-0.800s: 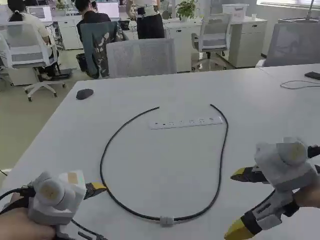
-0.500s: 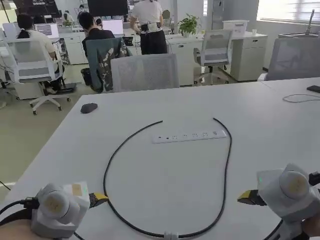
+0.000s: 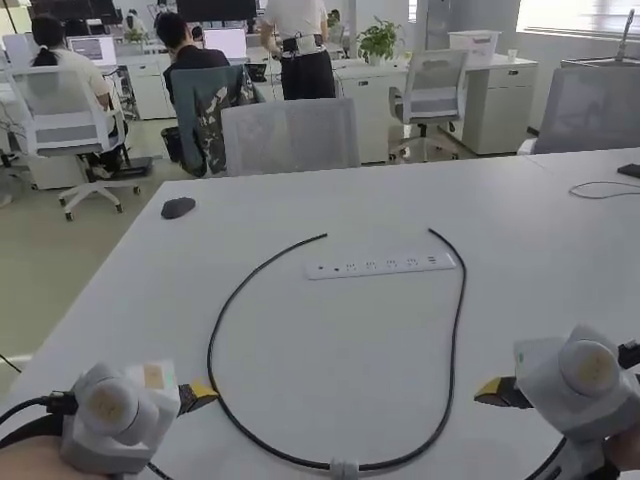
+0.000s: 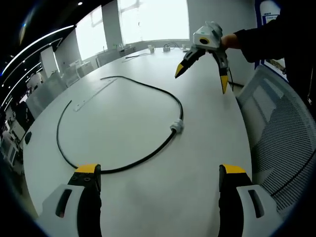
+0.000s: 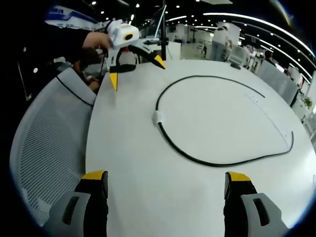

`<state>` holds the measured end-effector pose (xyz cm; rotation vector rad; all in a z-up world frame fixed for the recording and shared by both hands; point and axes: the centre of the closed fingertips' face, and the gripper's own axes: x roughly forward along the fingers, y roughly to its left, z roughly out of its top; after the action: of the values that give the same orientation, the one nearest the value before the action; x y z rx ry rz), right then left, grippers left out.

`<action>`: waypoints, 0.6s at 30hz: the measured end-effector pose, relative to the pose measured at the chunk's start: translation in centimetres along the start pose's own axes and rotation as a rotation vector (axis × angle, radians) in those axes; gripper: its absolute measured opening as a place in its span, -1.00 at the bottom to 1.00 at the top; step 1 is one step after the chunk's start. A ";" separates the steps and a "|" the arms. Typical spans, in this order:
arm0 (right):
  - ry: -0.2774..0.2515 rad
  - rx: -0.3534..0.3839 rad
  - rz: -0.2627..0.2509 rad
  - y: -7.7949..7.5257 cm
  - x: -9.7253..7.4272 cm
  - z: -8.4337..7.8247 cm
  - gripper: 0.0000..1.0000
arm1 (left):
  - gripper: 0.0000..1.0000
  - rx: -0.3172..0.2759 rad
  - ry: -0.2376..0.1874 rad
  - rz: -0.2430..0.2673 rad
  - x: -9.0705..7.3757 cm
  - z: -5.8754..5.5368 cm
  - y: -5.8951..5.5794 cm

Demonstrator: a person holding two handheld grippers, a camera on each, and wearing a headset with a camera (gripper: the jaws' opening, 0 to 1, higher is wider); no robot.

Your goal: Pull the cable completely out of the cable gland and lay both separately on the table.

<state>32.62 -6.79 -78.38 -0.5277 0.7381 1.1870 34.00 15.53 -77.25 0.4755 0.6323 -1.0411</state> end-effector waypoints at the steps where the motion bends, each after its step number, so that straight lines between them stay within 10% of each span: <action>1: 0.000 0.002 0.001 0.0 0.0 0.0 0.98 | 0.99 -0.003 0.004 -0.003 0.1 -0.2 0.0; 7: -0.015 -0.004 0.003 -0.1 0.2 0.4 0.96 | 0.99 -0.107 -0.072 -0.066 0.3 0.9 -1.1; 18: -0.053 0.016 0.016 -0.6 0.8 1.7 0.98 | 0.99 -0.052 -0.056 -0.064 0.6 0.8 -0.8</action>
<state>33.72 -5.27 -77.86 -0.4754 0.7070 1.2051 33.68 14.26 -77.08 0.3815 0.6266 -1.0917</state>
